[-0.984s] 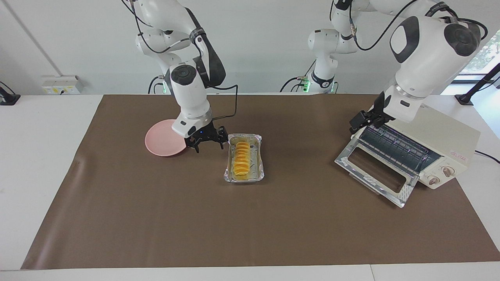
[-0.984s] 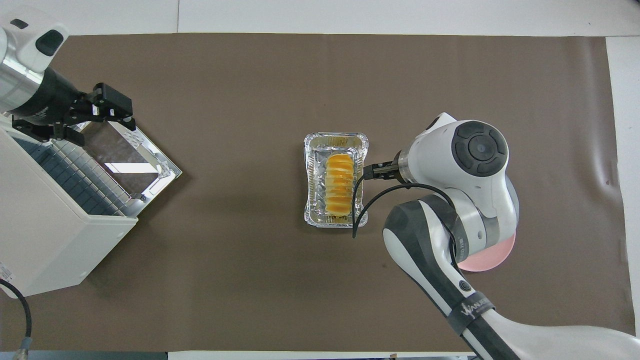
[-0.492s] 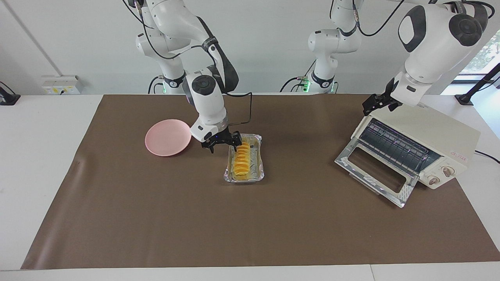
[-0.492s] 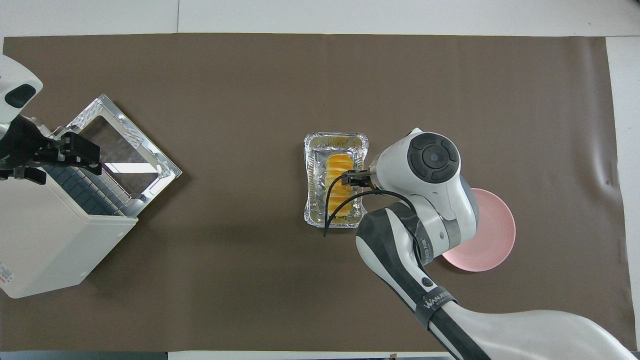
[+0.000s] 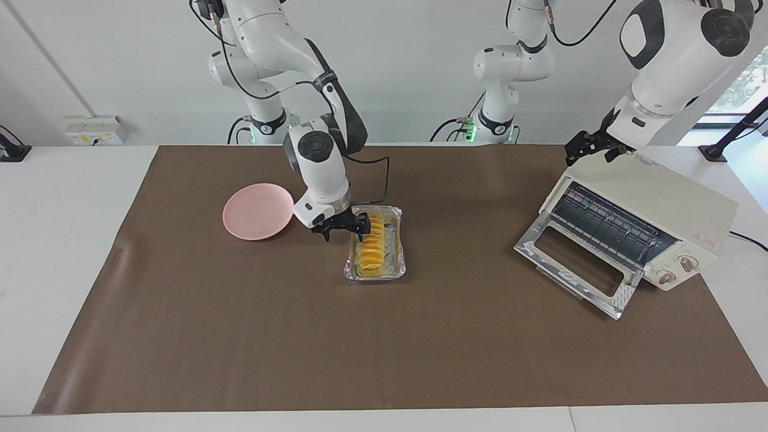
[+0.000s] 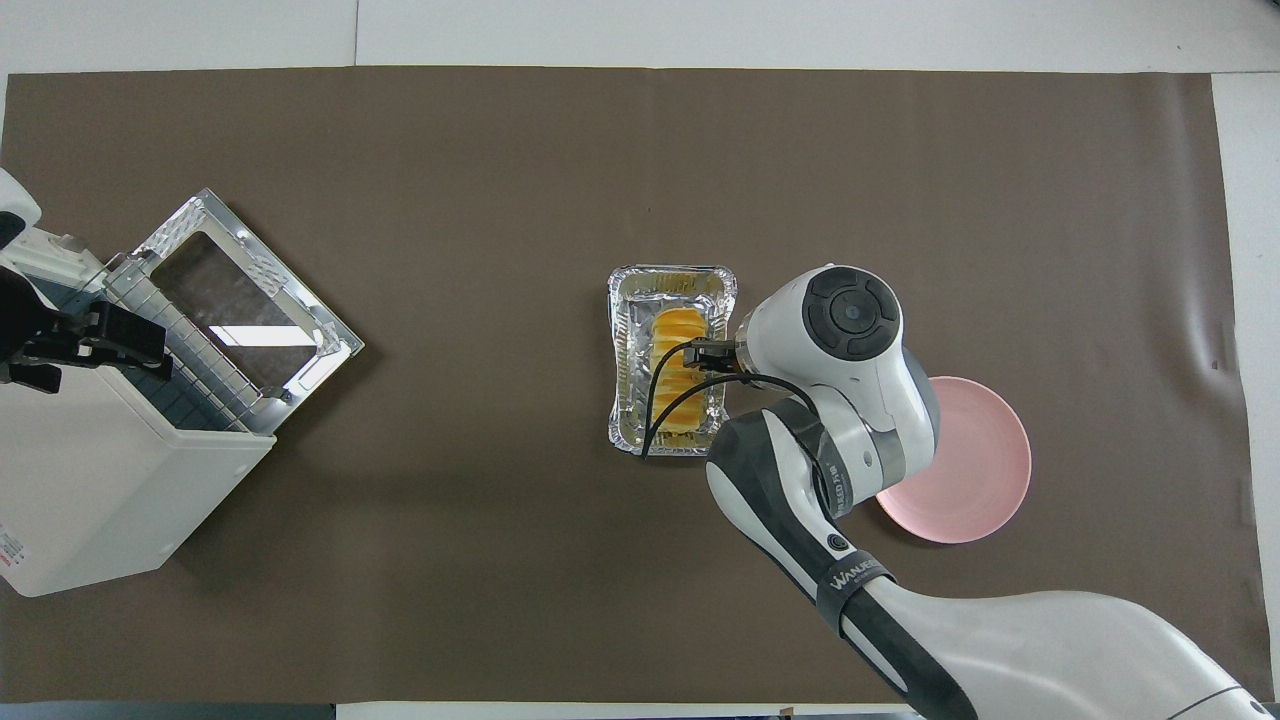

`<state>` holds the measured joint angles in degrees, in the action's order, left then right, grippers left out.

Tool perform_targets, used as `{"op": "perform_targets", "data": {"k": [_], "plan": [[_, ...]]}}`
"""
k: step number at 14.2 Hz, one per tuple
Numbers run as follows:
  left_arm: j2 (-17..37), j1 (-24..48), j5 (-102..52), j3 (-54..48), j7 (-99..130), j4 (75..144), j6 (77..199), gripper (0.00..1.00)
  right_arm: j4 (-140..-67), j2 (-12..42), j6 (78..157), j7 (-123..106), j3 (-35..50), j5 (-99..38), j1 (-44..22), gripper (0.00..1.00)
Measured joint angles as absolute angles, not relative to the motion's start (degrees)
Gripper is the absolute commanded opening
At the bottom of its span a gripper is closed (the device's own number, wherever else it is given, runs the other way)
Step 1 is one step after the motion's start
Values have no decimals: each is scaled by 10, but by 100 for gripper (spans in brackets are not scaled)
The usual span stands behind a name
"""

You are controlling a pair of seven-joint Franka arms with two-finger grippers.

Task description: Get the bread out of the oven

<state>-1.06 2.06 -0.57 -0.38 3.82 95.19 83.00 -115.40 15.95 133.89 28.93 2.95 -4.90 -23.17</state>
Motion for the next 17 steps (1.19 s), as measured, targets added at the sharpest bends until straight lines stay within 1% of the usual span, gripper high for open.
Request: {"op": "perform_targets", "data": {"k": [4, 7, 8, 10, 11, 13, 14, 17], "plan": [[-12, 21, -7, -5, 37, 953, 837, 100, -1161, 165, 1354, 290, 29, -49, -232, 83], [-12, 24, -7, -8, 37, 953, 837, 100, -1169, 167, 1363, 290, 30, -49, -232, 75], [-12, 25, -7, -8, 37, 953, 837, 100, -1170, 168, 1365, 290, 30, -49, -235, 68], [-12, 26, -7, -8, 36, 953, 838, 100, -1171, 170, 1377, 295, 30, -50, -241, 48], [-12, 26, -7, -8, 36, 953, 839, 100, -1172, 170, 1380, 300, 30, -50, -243, 36], [-12, 26, -8, -9, 36, 953, 853, 100, -1172, 171, 1382, 303, 30, -50, -244, 5], [-12, 26, -10, -9, 36, 953, 869, 100, -1172, 171, 1384, 303, 30, -50, -244, 0], [-12, 26, -10, -9, 35, 952, 891, 100, -1172, 171, 1384, 304, 31, -51, -244, 0]]}}
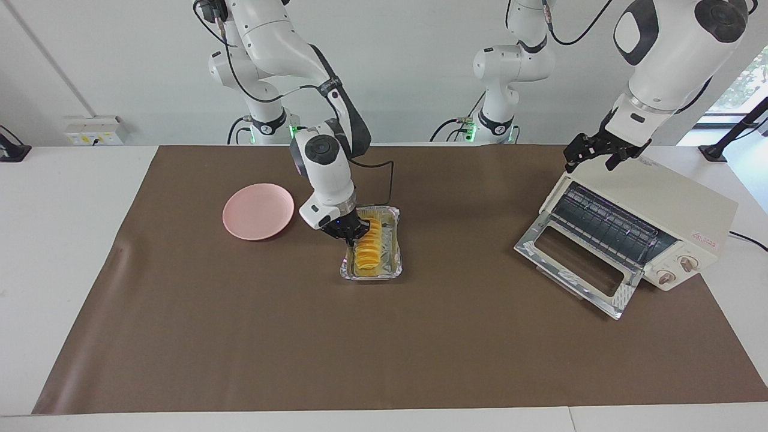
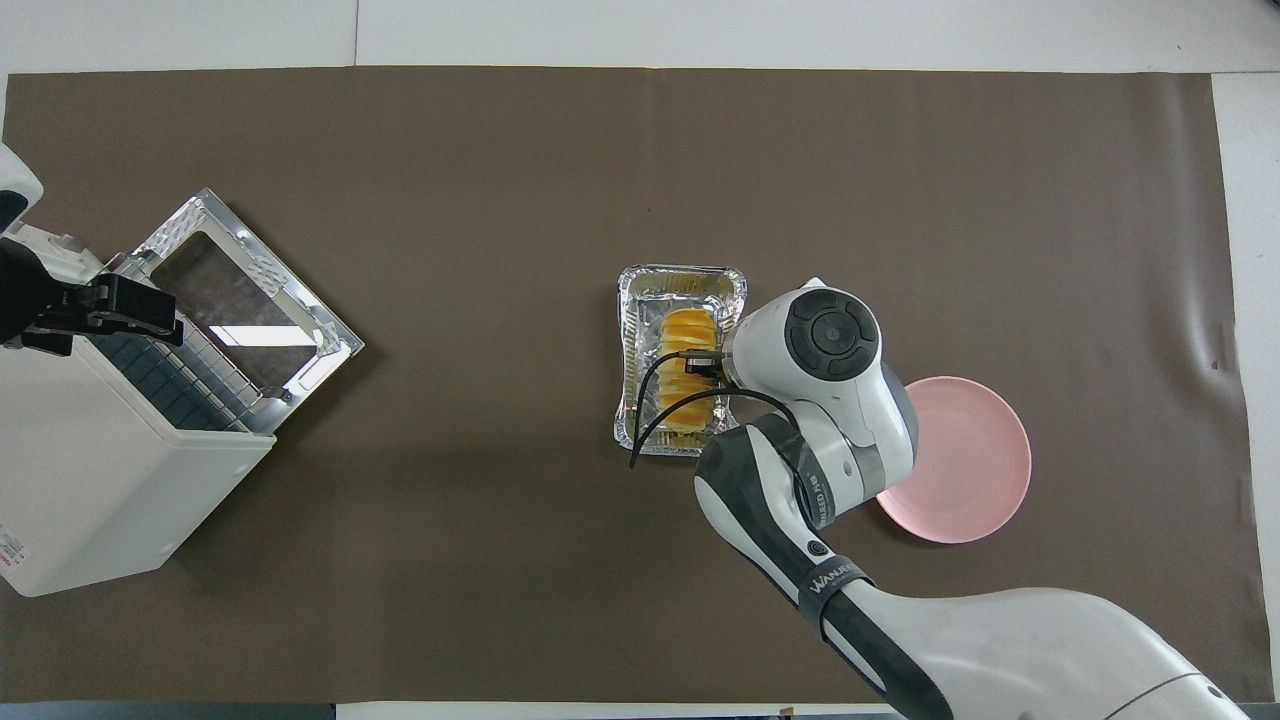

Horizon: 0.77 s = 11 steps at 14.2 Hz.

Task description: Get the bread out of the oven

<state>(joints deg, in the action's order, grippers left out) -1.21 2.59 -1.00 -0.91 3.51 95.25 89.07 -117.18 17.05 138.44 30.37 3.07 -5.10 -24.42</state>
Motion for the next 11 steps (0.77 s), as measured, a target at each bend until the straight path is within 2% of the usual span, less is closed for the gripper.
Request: {"op": "perform_targets", "data": {"k": [5, 8, 11], "plan": [[-13, 26, -10, -9, 35, 952, 892, 100, -1145, 165, 1365, 285, 24, -51, -229, 0], [-14, 26, -10, -9, 35, 952, 892, 100, -1094, 146, 1270, 178, 20, -51, -133, 0], [-14, 26, -10, -9, 35, 952, 892, 100, -1084, 142, 1251, 52, 17, -62, -19, 0]]}}
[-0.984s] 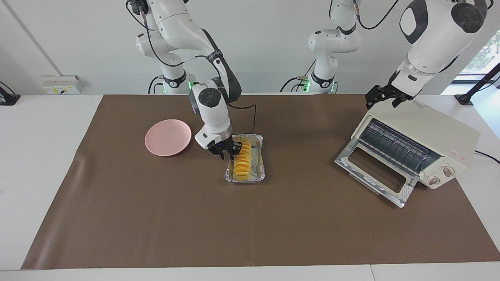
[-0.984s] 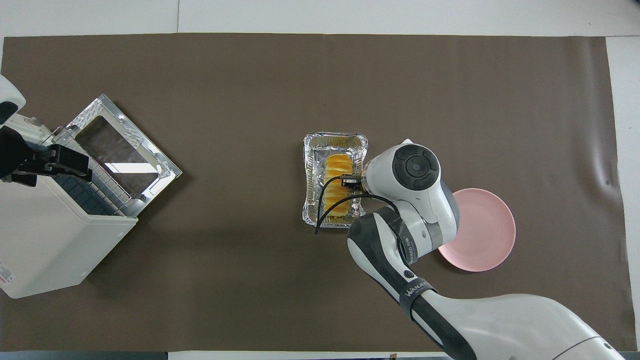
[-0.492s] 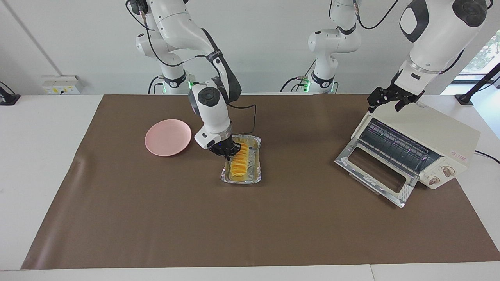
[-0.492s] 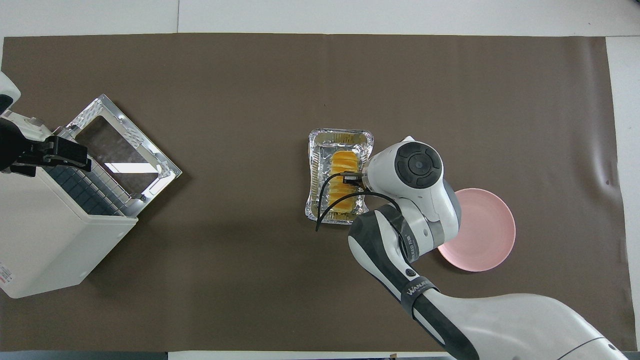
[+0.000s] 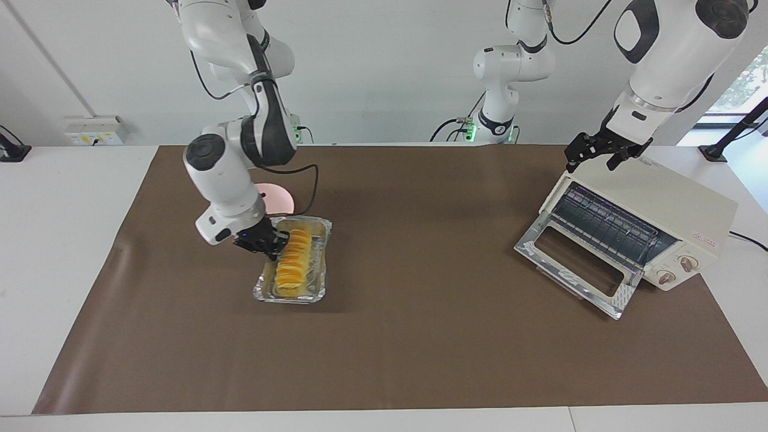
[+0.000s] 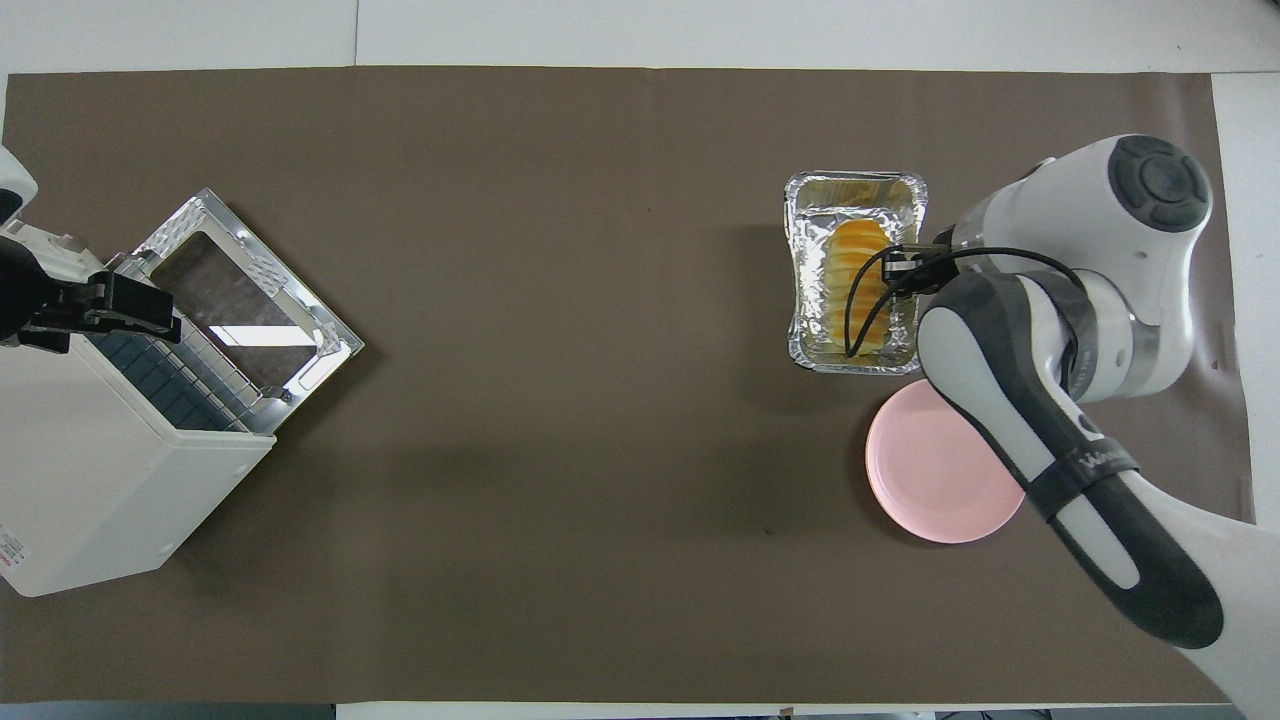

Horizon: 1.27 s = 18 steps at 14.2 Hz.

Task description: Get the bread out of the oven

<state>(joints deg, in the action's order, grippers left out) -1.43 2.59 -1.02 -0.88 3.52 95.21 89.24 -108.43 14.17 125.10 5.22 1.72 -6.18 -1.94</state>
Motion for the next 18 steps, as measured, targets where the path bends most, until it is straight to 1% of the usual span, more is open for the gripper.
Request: {"op": "perform_targets", "data": {"k": [4, 7, 10, 18], "plan": [[-15, 25, -10, -4, 35, 952, 892, 100, -1085, 158, 1262, -29, 16, -62, 71, 0], [-15, 25, -10, -4, 35, 952, 892, 100, -1085, 180, 1278, -70, 17, -77, 107, 0], [-15, 25, -10, -4, 35, 952, 892, 100, -1086, 196, 1290, -73, 21, -92, 106, 0], [-15, 25, -10, -4, 35, 952, 892, 100, -1108, 195, 1289, -74, 28, -96, 75, 0]]}}
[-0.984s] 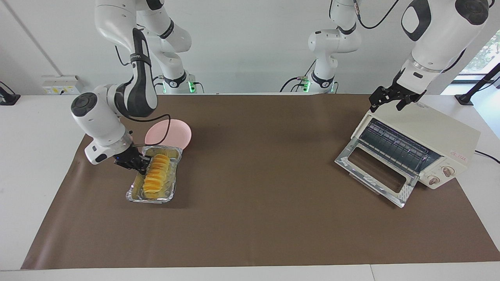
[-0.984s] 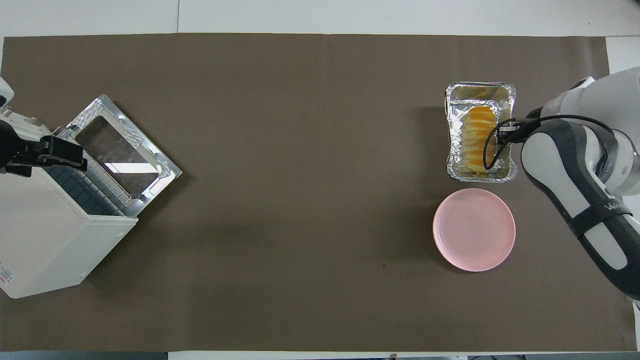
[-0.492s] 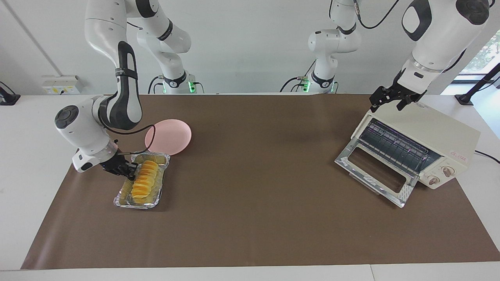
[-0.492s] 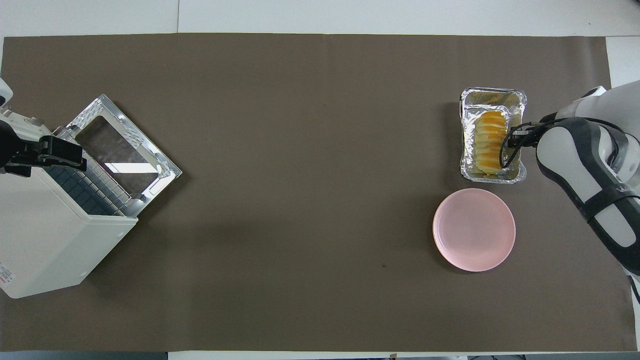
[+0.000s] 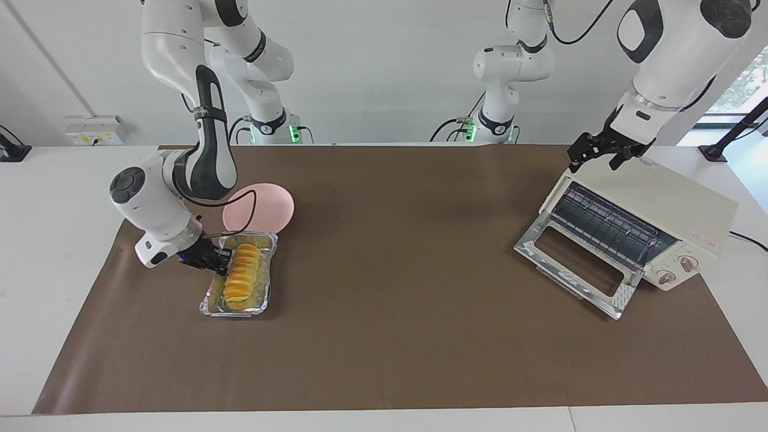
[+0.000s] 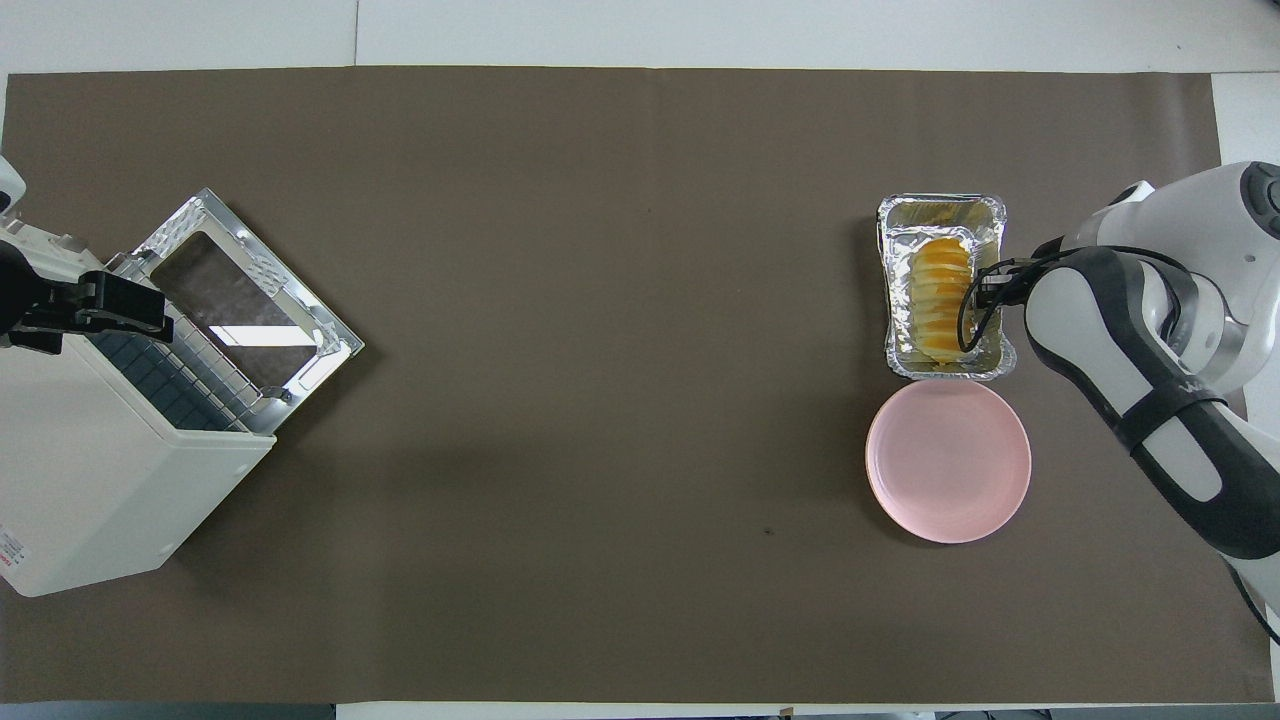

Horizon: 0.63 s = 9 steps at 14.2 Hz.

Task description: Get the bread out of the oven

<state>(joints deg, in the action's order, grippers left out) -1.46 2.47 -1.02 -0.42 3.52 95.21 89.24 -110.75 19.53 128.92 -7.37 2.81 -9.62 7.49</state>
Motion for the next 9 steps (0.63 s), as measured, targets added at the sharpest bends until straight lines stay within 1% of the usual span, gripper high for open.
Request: {"op": "perform_targets", "data": {"k": [1, 2, 3, 6, 9], "plan": [[-15, 25, -10, -4, 35, 952, 892, 100, -1111, 195, 1289, -74, 28, -96, 73, 17], [-15, 25, -10, -4, 35, 952, 892, 100, -1113, 194, 1289, -74, 28, -96, 72, 69], [-15, 25, -10, -4, 35, 952, 892, 100, -1114, 194, 1289, -74, 28, -96, 70, 100], [-15, 25, -10, -4, 35, 952, 892, 100, -1112, 189, 1289, -74, 28, -95, 61, 100], [-15, 25, -10, -4, 35, 952, 892, 100, -1094, 178, 1277, -74, 28, -85, 60, 100]]}}
